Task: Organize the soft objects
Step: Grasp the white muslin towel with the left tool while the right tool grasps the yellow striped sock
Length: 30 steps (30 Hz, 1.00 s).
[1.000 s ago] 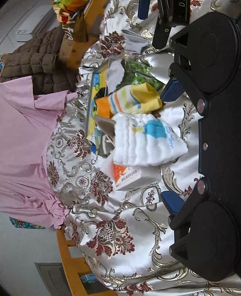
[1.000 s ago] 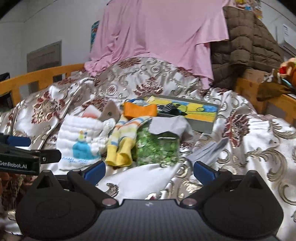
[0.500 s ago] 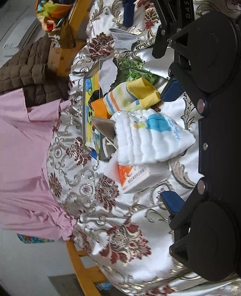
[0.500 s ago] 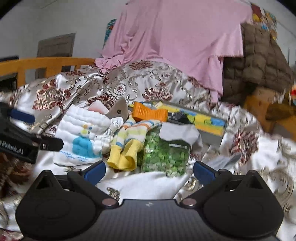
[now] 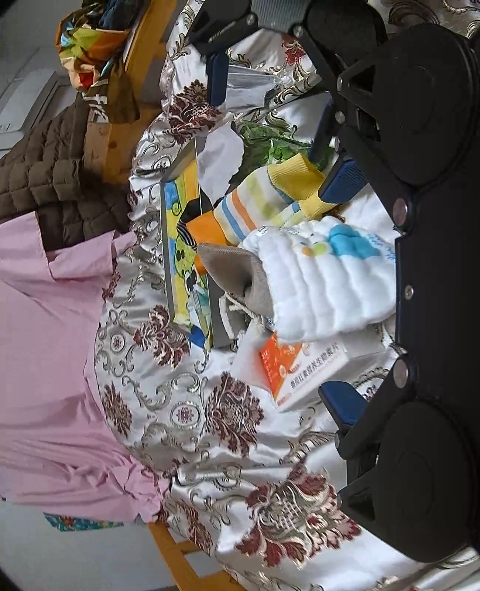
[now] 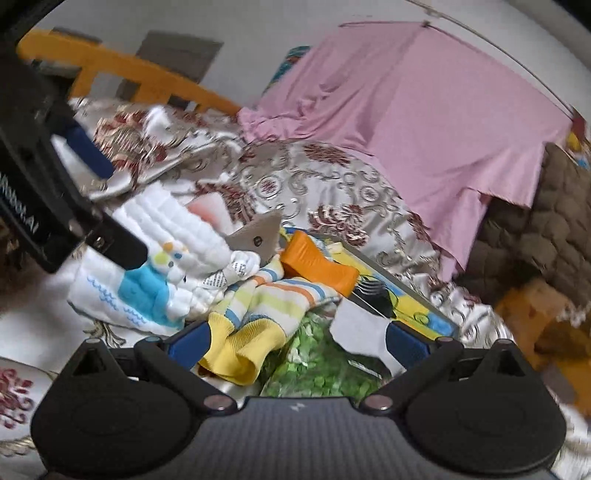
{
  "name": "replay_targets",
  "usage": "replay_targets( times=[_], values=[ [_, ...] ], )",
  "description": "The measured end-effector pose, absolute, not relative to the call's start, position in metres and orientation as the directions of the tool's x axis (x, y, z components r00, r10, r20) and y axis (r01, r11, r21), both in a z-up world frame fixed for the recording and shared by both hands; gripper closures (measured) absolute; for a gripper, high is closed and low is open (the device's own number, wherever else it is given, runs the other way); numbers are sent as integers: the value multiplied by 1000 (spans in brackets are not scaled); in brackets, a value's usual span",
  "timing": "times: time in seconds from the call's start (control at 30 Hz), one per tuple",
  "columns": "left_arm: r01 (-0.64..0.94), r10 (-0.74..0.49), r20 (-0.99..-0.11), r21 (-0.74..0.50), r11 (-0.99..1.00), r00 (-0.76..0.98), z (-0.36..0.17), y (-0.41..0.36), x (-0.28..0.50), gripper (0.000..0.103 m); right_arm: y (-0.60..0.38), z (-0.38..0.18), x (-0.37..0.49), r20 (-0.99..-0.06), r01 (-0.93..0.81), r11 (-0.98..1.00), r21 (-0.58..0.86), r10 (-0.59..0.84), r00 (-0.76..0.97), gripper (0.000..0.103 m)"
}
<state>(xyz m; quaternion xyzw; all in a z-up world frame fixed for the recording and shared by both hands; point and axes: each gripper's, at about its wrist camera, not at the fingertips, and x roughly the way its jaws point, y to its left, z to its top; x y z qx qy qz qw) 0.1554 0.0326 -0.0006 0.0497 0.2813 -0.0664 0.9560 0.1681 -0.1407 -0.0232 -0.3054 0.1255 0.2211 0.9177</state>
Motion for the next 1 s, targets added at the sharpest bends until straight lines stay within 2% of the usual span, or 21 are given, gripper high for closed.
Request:
replay_targets(
  times=[0.37, 0.6, 0.67, 0.73, 0.83, 0.9, 1.0],
  values=[
    [279, -218, -607, 7, 960, 765, 5, 38, 192, 1, -103, -48, 205, -406, -540, 587, -603, 357, 842, 1],
    [294, -240, -656, -28, 955, 716, 1, 39, 211, 9, -96, -61, 217, -430, -545, 559, -625, 336, 838, 3],
    [298, -242, -668, -31, 954, 704, -2, 39, 214, 16, -94, -65, 220, -422, -527, 563, -636, 318, 849, 6],
    [294, -236, -684, -32, 955, 690, -3, 37, 217, 21, -93, -68, 221, -424, -531, 552, -642, 321, 847, 15],
    [292, -227, -690, -23, 956, 687, -4, 34, 217, 28, -92, -74, 217, -413, -522, 538, -662, 319, 853, 19],
    [289, -219, -686, -13, 957, 694, -4, 32, 216, 44, -91, -76, 216, -405, -514, 527, -677, 317, 858, 22],
    [298, -217, -685, 0, 955, 695, -4, 29, 215, 51, -92, -75, 217, -396, -503, 529, -684, 310, 865, 26]
  ],
)
